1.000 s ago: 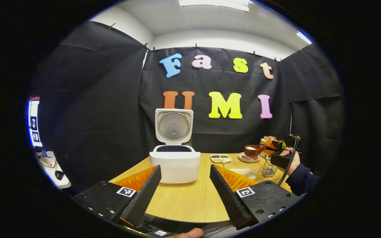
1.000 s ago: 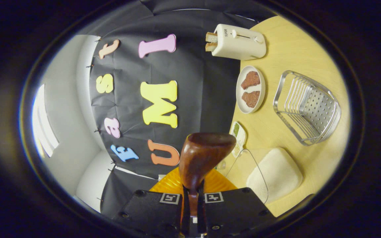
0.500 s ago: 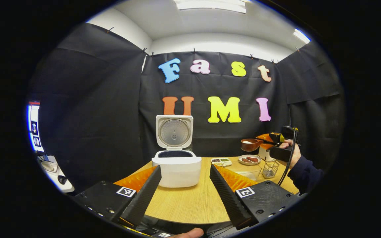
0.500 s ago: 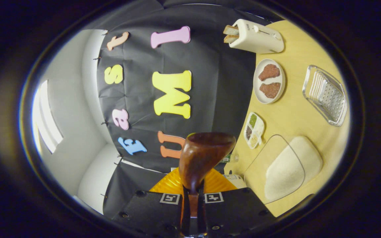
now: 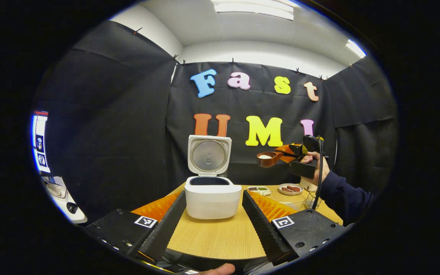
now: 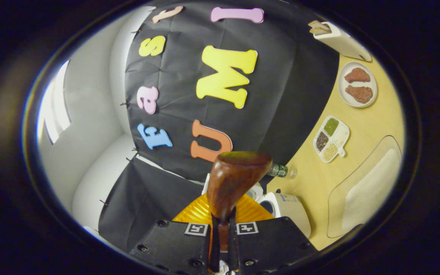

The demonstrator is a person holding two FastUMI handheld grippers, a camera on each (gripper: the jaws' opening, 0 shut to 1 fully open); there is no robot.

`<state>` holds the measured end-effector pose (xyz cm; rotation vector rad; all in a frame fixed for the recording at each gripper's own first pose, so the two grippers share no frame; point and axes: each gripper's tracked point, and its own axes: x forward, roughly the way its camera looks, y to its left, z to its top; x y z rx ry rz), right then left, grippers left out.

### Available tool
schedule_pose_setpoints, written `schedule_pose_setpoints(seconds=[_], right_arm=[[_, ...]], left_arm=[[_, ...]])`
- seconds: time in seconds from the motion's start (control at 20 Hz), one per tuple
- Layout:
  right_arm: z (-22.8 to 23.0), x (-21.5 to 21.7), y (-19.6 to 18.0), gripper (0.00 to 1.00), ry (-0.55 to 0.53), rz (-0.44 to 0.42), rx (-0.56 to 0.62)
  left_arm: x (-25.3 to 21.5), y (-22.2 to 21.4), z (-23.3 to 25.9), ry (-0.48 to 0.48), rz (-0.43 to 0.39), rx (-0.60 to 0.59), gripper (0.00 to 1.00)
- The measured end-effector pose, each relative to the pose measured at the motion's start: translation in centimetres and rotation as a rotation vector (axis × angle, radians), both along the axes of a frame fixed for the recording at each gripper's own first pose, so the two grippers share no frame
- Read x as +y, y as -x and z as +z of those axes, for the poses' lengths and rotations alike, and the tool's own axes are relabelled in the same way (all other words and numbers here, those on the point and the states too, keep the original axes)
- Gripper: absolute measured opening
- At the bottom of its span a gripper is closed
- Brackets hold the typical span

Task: Close the left gripper, press the button to open the rice cooker; take a wooden spoon from the chopstick holder with the right hand, scoop a spoonful of rice and pour it into the rice cooker, then put the wooden spoon back into the chopstick holder.

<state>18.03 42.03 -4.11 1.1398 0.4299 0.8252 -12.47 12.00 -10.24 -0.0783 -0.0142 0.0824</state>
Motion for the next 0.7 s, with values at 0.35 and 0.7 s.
schedule_pose_setpoints(seconds=[0.35,0.7], right_arm=[[-0.4,11.3,-3.7,0.13,0.246,0.015,-0.141],[-2.3,17.8,-5.4,0.14,0.587,-0.050,-0.427]], left_arm=[[3.2,1.0,-0.2,0.037,0.057,0.004,0.94],[4.7,1.1,0.0,0.065,0.079,-0.026,0.94]])
